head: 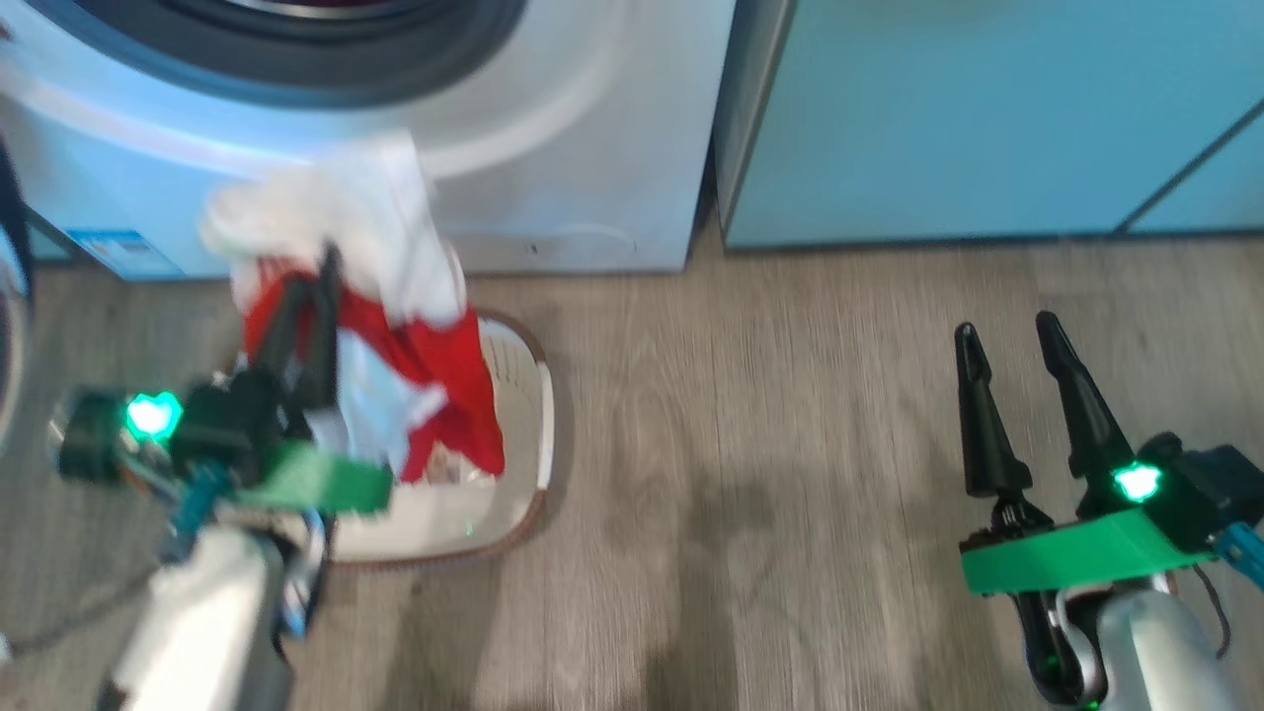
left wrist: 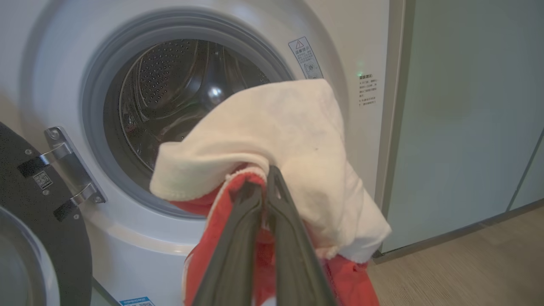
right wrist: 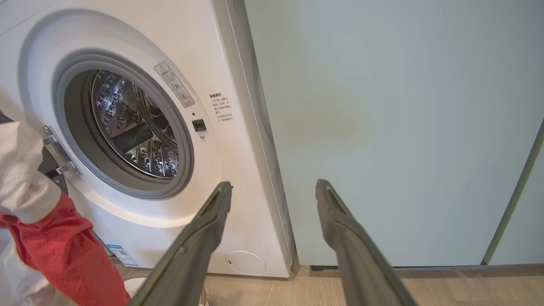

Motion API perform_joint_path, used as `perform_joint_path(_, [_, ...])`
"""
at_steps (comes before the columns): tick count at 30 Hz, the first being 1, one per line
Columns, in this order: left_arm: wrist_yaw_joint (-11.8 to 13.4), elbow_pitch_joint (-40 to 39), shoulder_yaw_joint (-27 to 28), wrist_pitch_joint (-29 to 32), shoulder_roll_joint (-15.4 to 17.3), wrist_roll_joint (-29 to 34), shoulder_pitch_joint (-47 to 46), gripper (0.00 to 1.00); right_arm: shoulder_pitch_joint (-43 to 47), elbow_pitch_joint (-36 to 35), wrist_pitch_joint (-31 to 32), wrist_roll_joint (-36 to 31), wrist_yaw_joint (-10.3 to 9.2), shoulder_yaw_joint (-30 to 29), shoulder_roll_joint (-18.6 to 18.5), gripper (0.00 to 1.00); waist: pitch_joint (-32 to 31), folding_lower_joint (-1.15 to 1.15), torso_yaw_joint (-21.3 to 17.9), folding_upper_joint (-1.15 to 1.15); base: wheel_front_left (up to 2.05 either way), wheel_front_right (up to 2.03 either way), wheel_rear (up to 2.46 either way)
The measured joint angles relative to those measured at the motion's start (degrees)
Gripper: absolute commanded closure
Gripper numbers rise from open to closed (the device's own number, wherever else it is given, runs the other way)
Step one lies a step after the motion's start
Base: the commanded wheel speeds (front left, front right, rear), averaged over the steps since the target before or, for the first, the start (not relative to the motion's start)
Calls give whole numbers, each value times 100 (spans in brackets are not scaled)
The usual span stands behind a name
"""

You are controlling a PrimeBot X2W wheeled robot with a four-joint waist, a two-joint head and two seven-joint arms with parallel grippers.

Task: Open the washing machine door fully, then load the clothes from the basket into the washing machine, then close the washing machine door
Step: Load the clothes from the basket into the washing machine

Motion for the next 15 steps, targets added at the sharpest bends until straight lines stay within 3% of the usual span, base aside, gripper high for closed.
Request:
perform_joint_path(9, [-465,299,633,-18,175,-20,-1892,100,-534,-67,-3,-51,0,129,0,0,1012,0,-200,0,0,0,0])
perform_joint_path(15, [-835,981,928,-44,563,-167,-3317,100,-727,-62,-10,2,0,257,-1,0,1690,0,-422,0,0,0,0])
